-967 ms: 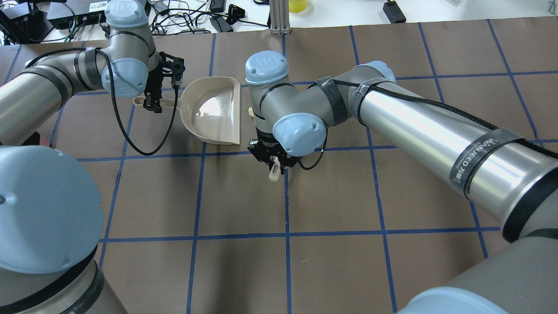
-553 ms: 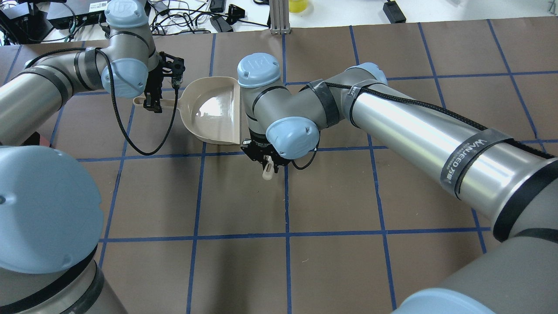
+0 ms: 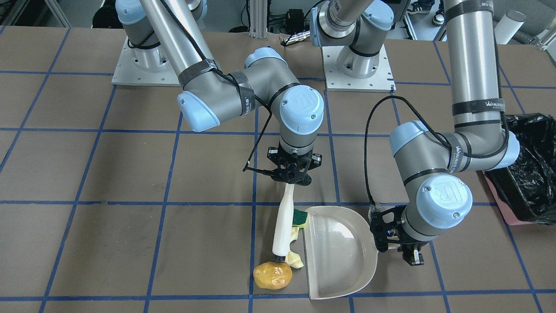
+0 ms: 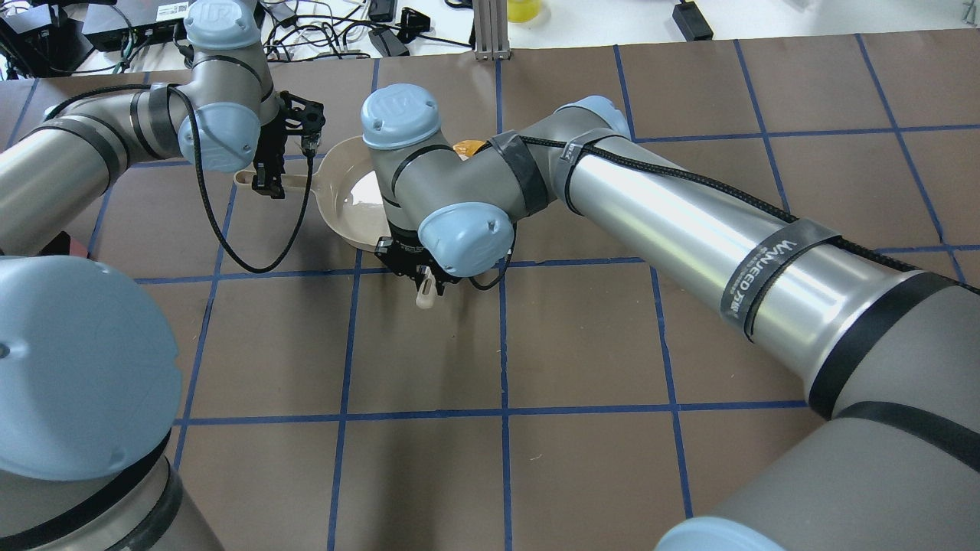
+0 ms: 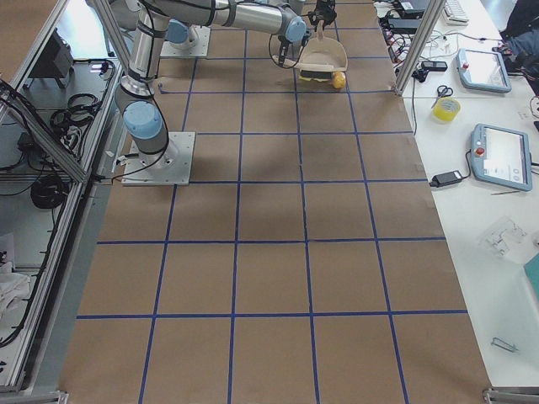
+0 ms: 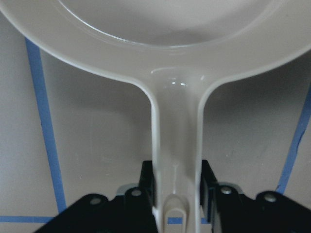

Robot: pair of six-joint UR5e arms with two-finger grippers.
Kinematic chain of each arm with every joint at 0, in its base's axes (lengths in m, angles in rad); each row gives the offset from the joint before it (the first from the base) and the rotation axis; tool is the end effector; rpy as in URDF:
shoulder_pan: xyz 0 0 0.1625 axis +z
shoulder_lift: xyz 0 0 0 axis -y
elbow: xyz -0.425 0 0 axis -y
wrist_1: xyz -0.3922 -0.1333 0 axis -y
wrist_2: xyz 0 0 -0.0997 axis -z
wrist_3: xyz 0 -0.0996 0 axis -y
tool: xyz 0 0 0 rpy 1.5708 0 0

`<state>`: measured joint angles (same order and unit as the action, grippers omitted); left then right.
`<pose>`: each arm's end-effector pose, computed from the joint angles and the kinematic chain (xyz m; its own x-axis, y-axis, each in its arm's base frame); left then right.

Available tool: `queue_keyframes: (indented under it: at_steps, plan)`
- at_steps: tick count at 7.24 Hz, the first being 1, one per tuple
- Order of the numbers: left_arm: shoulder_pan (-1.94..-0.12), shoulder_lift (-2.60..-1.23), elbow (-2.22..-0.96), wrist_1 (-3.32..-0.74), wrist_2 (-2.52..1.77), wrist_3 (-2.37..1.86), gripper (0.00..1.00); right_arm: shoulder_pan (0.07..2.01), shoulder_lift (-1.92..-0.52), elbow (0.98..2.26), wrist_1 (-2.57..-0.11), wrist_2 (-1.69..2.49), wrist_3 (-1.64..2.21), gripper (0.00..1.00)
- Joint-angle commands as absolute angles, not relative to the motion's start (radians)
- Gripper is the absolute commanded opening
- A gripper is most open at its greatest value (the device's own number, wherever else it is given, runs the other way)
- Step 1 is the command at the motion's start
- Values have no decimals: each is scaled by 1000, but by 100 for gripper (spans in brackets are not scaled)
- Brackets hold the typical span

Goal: Sweep and dump trash into bin
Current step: 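Lift the brush back behind the remaining roll and banana piece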

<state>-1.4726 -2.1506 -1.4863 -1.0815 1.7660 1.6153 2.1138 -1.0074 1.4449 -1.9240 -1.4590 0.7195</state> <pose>-0.0471 -0.6849 0.2333 -0.0545 0.9984 0.0146 0.9798 0.0506 0.1935 0.4715 -0.5018 0.2486 -0.9829 0.1821 -0.0281 0.1766 0.9748 0.1366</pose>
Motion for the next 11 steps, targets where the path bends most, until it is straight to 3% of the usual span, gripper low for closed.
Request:
queue_keyframes:
  at_steps: [1, 7, 11]
  plan:
    - [-1473, -2151, -1488, -1081, 1766, 1614, 18, 2146, -977, 1389, -1925, -1407, 739, 0]
    - [-1473, -2151, -1496, -1068, 1766, 1614, 18, 2164, -959, 1306, -1925, -1250, 779, 0]
    - [-1473, -2149, -1483, -1071, 1775, 1617, 18, 2102, -1047, 1301, -1846, -1279, 759, 0]
